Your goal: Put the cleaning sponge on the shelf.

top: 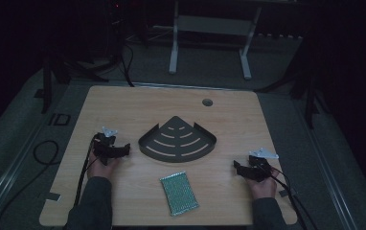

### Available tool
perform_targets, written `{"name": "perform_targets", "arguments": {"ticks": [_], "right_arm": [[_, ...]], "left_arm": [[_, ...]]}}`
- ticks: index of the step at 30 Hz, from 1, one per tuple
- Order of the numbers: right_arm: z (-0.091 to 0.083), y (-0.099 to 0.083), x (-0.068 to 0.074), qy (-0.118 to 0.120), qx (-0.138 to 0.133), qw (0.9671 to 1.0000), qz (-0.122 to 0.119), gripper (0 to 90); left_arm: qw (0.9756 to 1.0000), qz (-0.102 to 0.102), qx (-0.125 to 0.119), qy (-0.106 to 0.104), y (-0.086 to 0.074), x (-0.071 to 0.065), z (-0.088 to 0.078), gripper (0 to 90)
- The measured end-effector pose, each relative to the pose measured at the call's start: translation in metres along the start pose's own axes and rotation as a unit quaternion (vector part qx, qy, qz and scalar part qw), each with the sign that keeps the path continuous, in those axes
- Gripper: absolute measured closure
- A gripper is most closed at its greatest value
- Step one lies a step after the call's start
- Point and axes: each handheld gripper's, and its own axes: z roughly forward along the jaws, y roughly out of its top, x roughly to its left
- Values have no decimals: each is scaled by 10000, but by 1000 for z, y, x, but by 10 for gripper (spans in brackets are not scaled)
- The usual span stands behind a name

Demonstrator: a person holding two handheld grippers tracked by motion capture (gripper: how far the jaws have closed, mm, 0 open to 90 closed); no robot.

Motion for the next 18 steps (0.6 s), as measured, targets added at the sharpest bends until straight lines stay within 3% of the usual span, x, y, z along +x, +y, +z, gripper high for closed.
{"name": "perform_targets", "arguments": {"ticks": [9,15,18], "right_arm": [[-4,-2,3,62,-56,10000,-48,392],[-18,2,12,108,-209,9994,-254,469],[-28,7,20,83,-326,9984,-450,569]], "left_arm": [[10000,0,0,0,0,0,0,142],[10000,-2,-3,1,0,0,0,142],[10000,-3,-3,0,0,0,0,142]]}}
